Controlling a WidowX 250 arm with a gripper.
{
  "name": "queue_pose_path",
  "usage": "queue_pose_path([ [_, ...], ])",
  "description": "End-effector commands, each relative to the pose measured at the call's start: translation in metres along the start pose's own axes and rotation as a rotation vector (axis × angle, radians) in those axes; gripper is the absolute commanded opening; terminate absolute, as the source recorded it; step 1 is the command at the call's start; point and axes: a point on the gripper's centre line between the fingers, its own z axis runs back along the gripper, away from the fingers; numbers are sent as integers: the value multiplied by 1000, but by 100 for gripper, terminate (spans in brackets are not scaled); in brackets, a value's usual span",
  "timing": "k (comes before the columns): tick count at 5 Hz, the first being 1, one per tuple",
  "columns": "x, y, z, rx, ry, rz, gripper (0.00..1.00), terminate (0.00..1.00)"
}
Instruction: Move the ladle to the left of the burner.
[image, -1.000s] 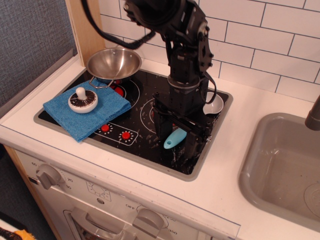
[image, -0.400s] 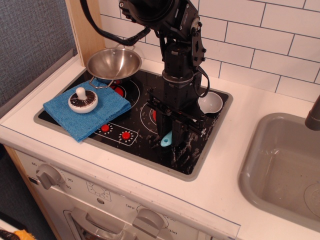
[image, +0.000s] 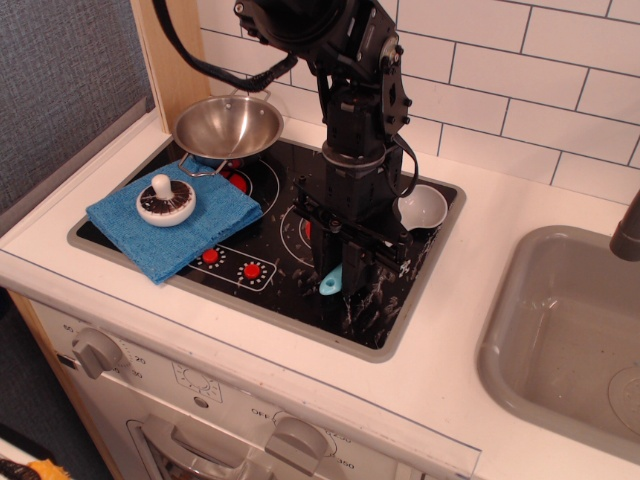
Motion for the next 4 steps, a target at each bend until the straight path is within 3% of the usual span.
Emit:
queue_pose_path([
  [1, 24, 66, 53, 32, -160, 182, 0, 0],
  [2, 27, 92, 36, 37, -105, 247, 0, 0],
  [4, 22, 108, 14, 65, -37, 317, 0, 0],
])
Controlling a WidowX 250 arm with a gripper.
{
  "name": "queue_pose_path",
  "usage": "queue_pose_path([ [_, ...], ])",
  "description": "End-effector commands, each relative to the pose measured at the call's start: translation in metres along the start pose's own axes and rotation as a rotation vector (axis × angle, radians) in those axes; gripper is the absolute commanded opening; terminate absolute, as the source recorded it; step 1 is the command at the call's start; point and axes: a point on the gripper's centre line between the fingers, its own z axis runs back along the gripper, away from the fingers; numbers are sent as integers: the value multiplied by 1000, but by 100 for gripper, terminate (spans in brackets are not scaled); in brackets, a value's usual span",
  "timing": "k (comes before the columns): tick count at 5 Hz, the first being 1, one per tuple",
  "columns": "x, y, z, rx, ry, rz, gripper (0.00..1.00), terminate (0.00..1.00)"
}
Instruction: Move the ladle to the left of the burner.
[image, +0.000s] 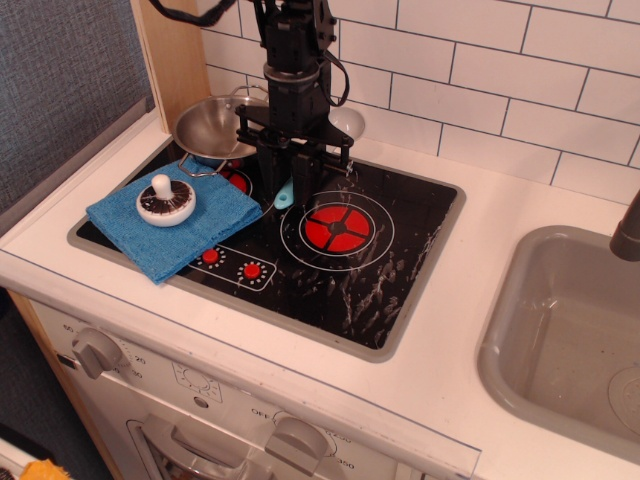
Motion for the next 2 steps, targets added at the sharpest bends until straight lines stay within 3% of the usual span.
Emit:
queue_pose_path([
  [1, -8, 11, 4, 19, 4, 24, 100, 0],
  [2, -8, 6, 12, 21, -24, 4, 100, 0],
])
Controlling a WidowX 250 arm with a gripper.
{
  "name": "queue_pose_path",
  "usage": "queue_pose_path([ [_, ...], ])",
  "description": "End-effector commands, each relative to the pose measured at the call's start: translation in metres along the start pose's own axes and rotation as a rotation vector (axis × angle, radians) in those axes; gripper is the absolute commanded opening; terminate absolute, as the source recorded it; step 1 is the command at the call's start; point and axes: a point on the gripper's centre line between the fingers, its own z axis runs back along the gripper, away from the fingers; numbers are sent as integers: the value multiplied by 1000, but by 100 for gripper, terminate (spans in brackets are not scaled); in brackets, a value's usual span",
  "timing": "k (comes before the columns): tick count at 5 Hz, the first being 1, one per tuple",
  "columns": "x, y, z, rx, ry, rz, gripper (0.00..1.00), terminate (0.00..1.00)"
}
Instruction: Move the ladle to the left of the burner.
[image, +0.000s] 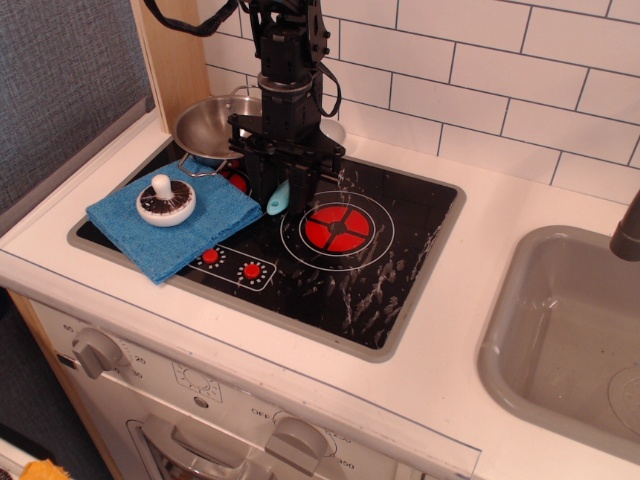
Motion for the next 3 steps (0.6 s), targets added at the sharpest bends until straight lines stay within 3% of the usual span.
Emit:
queue_pose_path([
  [1, -5, -1, 39, 8, -115, -26, 100, 0],
  [2, -10, -3, 61, 12, -178, -40, 100, 0],
  [3, -15, -2, 67, 9, -191, -36, 100, 0],
])
